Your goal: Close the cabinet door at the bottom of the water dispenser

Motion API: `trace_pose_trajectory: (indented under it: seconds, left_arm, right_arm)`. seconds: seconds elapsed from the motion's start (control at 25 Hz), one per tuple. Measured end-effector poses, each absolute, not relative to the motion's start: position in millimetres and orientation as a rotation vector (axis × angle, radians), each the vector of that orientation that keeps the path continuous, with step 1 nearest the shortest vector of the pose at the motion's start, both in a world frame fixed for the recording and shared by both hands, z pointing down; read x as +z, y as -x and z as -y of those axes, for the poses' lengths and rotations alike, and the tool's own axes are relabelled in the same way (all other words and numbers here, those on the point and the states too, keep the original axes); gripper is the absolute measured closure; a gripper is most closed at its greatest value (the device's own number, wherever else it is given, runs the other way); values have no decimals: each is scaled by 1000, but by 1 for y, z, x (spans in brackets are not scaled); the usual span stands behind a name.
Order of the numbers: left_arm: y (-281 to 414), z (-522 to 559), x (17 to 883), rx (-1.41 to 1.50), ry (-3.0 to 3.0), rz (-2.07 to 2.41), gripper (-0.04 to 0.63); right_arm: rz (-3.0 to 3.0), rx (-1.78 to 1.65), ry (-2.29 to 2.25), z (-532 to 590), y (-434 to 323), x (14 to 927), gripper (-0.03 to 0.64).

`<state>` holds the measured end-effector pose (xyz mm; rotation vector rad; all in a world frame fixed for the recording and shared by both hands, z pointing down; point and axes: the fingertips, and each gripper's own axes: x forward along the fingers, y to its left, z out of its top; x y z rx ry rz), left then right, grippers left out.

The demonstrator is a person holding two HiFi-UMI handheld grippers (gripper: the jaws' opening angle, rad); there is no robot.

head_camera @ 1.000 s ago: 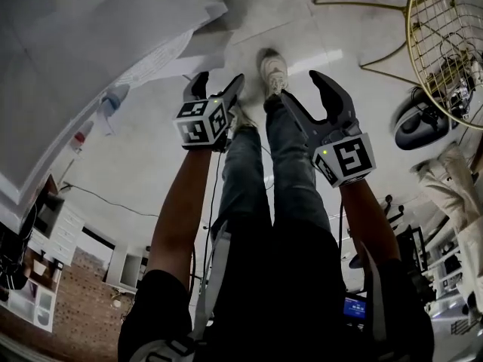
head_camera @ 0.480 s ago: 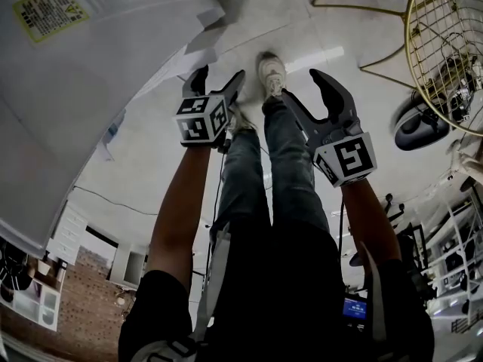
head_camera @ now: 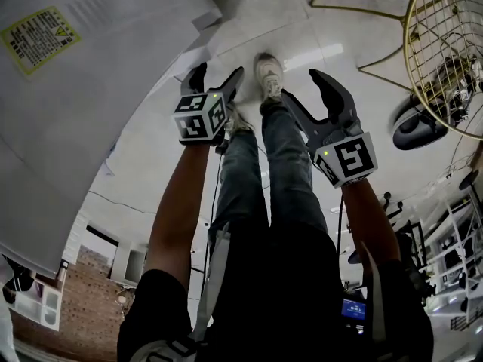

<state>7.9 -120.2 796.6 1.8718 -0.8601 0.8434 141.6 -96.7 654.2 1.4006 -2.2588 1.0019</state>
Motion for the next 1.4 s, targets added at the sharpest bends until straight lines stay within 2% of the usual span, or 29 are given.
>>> trace_pose_trajectory:
  seconds: [1.4]
  left_arm:
    - [-29,163,794,864,-1933,899,190]
  right_arm:
    - [2229,993,-1448,103,-166,644,354]
